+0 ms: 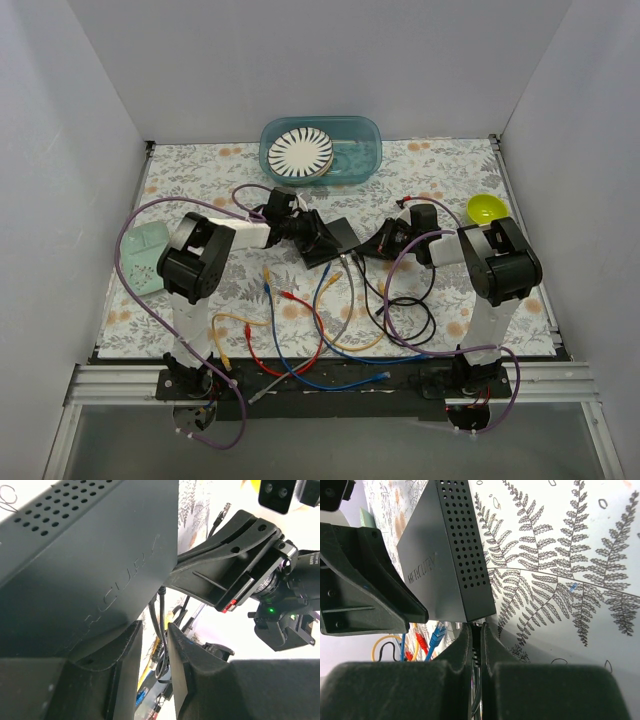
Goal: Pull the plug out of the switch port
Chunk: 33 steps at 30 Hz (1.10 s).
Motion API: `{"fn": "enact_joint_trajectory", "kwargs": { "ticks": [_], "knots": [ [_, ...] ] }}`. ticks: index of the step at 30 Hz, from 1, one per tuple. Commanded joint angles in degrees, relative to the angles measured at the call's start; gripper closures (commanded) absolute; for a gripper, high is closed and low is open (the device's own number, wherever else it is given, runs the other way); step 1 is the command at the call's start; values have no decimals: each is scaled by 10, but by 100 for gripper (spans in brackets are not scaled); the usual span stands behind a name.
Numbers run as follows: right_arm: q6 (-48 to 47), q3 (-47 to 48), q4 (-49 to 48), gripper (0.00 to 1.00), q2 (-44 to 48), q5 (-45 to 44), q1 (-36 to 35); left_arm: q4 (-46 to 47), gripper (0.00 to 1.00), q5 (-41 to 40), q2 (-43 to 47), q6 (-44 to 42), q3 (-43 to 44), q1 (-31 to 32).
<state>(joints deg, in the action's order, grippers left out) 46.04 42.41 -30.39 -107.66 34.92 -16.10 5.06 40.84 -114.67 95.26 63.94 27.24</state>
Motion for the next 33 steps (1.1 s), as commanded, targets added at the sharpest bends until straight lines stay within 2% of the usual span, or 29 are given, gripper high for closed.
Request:
{"fn": "enact_joint_trajectory", "kwargs": {
  "ticks": [1, 10, 15, 27, 33],
  "knots": [
    [-38, -6, 60, 99, 11, -40, 1, -7, 73, 8, -9, -2, 21, 3],
    [-92, -20, 170, 99, 42, -70, -9, 16, 75, -21, -31, 25, -4, 3],
    [-102, -21, 185, 99, 53, -75, -9, 41, 75, -11, -13, 37, -7, 4],
    [-109, 4, 203, 99, 43, -80, -9, 38, 80, -1, 4, 35, -27, 66],
    [-119, -7, 219, 99, 58, -86, -10, -7, 80, -81, -11, 38, -18, 67]
  ]
}}
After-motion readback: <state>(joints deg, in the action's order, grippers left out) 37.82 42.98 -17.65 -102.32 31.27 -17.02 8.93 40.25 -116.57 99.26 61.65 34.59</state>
